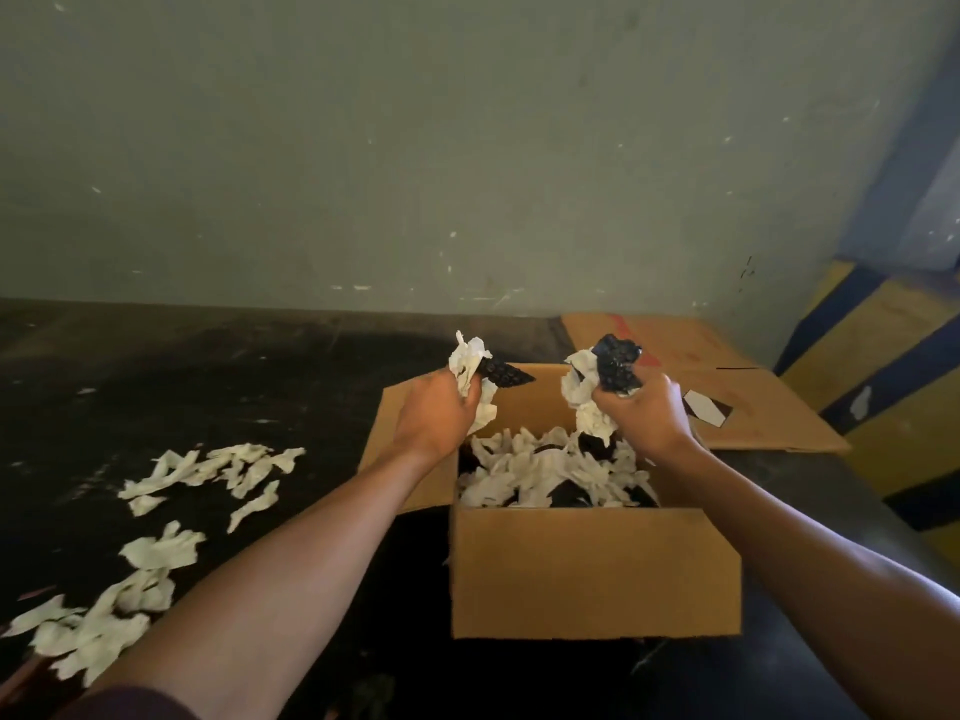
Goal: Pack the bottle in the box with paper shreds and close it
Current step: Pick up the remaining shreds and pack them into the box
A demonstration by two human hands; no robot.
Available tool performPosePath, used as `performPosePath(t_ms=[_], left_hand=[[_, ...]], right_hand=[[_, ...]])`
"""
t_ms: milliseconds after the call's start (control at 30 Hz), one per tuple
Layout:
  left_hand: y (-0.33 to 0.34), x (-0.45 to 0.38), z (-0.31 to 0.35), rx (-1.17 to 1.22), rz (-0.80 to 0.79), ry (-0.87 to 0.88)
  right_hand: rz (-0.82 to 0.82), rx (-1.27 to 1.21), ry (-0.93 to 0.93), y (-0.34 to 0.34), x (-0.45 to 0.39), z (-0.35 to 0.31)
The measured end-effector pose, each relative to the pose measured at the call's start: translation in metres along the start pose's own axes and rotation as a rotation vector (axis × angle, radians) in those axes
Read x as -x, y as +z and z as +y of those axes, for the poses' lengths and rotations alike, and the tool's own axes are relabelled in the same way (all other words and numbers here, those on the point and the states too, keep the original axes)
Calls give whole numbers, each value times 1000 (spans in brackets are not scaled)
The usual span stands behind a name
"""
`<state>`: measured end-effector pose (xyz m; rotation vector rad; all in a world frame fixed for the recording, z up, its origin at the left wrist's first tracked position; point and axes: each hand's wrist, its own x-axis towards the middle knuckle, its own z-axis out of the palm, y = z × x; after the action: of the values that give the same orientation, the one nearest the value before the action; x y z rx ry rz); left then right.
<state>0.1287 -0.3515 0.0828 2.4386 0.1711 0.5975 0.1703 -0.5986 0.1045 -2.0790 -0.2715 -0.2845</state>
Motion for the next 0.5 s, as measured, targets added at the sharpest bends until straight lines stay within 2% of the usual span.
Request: performPosePath(t_ms=[167,333,400,500], left_hand=[[67,-16,16,-30,-96,-151],[99,-30,14,246,-265,-331],[102,-38,16,249,-310,-373],[106,-46,20,241,-452,-375]], right_hand=[[-160,34,42,1,-42,53],[-418,156,71,27,-73,90],[-460,239,71,33,-81,100],[-445,238,75,26,-94,109]])
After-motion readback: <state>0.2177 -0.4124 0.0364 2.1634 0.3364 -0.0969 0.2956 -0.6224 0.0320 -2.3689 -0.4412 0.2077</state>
